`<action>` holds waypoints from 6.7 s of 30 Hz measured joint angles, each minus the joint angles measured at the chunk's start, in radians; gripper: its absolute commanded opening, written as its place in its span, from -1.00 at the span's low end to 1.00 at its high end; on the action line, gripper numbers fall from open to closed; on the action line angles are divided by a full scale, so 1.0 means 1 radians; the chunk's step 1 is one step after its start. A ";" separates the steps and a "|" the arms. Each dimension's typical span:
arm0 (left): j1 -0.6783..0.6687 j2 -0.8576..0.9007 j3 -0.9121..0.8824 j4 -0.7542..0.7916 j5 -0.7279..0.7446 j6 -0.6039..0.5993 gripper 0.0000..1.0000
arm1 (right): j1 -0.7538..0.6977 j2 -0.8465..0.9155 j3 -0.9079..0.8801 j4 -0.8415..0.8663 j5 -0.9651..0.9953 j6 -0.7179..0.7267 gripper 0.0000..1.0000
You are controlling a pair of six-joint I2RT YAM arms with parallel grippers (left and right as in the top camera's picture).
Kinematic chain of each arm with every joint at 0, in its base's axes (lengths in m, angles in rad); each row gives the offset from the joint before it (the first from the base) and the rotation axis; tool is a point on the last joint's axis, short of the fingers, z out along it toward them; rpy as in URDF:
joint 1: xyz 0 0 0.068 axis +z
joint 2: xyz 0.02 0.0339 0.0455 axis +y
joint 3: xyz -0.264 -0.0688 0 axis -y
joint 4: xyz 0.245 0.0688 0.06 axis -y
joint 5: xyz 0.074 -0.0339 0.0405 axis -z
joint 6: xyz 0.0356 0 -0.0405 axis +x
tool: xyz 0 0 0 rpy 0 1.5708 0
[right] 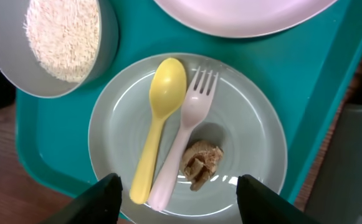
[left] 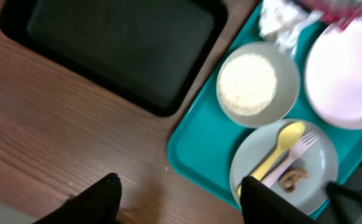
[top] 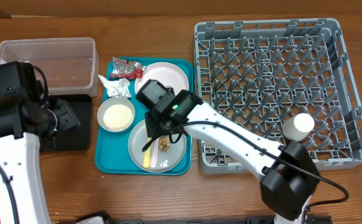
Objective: Sort waste into correct bins and load items into the dishwasher rack
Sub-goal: 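Grasp the yellow spoon with the right gripper and lift it, then place the yellow spoon into the dish rack's left edge, then grasp the pink fork on the grey plate with the right gripper, then place the pink fork into the dish rack beside the spoon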
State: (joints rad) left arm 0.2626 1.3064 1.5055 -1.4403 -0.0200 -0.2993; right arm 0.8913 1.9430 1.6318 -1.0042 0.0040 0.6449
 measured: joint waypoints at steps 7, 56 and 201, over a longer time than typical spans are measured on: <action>0.000 -0.159 0.079 0.000 -0.001 -0.027 1.00 | 0.056 0.051 0.000 0.045 0.026 0.005 -0.03; 0.001 -0.060 0.085 -0.004 -0.004 -0.032 1.00 | 0.099 0.187 0.189 -0.108 0.200 -0.063 -0.78; 0.001 0.078 0.085 -0.003 -0.003 -0.032 1.00 | -0.405 -0.069 0.035 -0.101 0.026 -0.362 -0.37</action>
State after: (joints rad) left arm 0.2638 1.3842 1.5906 -1.4437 -0.0235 -0.3313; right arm 0.4866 1.8740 1.6669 -1.1053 0.0296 0.2825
